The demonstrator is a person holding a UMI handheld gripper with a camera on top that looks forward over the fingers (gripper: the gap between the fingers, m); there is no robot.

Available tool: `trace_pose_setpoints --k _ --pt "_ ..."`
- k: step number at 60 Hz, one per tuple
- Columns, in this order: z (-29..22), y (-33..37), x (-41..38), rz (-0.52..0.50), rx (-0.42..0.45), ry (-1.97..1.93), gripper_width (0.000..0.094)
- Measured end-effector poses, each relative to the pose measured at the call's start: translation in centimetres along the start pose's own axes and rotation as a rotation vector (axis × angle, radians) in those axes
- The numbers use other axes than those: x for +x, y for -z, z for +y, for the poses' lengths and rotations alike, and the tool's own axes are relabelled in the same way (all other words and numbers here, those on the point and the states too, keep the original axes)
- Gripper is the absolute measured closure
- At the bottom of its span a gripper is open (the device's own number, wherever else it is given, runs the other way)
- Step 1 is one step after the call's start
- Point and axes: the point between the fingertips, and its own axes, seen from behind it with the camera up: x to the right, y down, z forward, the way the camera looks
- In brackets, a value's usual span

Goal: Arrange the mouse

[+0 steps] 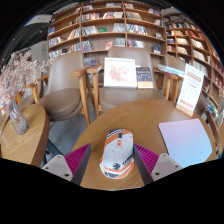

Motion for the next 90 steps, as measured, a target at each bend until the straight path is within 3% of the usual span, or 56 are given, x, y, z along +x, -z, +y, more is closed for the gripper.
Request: trace_pose_setpoints --k 5,11,25,39,50,61,70,82,90 --pt "-0.2 -0.3 0.3 0.019 0.003 0.001 0.0155" --pt "-0.7 -0.7 1.3 0.063 0.018 0.009 0.0438" --pt "-1.7 0.5 1.3 0.037 0.009 0.030 0.0539" --pt "-8.1 6.1 5.1 -0.013 0.099 -0.011 0.0538" --pt "-10.9 7.9 15.4 0.037 0.142 0.010 0.0539" --pt "-7.1 5.5 25.7 0.136 0.073 -0.003 0.0541" --pt "-2.8 3.0 28.7 0.109 0.005 -0.049 0.0540" --pt "-0.4 1.4 29.2 0.084 0.011 -0.027 0.0538" --pt "-0.1 1.6 28.6 0.070 -0.009 -0.029 0.0434"
